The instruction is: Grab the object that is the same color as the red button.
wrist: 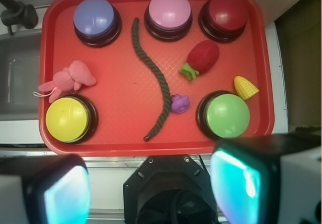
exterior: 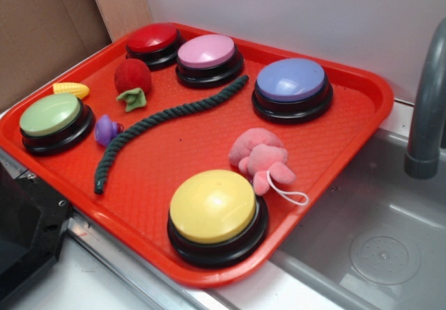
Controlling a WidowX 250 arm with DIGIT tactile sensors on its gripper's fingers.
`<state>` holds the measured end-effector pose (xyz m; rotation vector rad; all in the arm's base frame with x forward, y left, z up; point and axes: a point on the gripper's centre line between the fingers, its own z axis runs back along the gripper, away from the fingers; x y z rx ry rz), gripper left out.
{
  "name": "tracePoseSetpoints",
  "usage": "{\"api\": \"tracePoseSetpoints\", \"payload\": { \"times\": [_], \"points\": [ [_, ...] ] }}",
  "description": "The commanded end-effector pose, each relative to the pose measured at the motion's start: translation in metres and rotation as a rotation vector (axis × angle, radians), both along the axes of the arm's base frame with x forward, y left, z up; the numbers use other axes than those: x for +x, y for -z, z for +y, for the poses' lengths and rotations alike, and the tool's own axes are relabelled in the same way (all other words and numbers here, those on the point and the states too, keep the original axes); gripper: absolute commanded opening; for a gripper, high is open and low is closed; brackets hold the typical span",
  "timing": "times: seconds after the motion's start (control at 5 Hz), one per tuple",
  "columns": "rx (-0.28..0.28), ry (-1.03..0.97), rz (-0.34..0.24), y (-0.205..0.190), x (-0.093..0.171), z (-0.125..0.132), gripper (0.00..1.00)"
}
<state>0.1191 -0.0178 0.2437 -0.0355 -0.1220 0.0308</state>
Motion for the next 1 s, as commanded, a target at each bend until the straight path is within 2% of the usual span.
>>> {"api": "tracePoseSetpoints", "payload": {
  "times": [0.0, 0.4, 0.6, 0.8],
  "points": [
    [0.0, 0.0, 0.0, 0.0, 0.0, 0.0, 1.0],
    [0.029, -0.286, -0.075, 0.043, 0.031, 0.025, 1.0],
    [0.088, -0.467, -0.131, 0.076, 0.047, 0.038, 1.0],
    [0.106, -0.558, -0.199, 0.105, 0.063, 0.052, 1.0]
  ]
}}
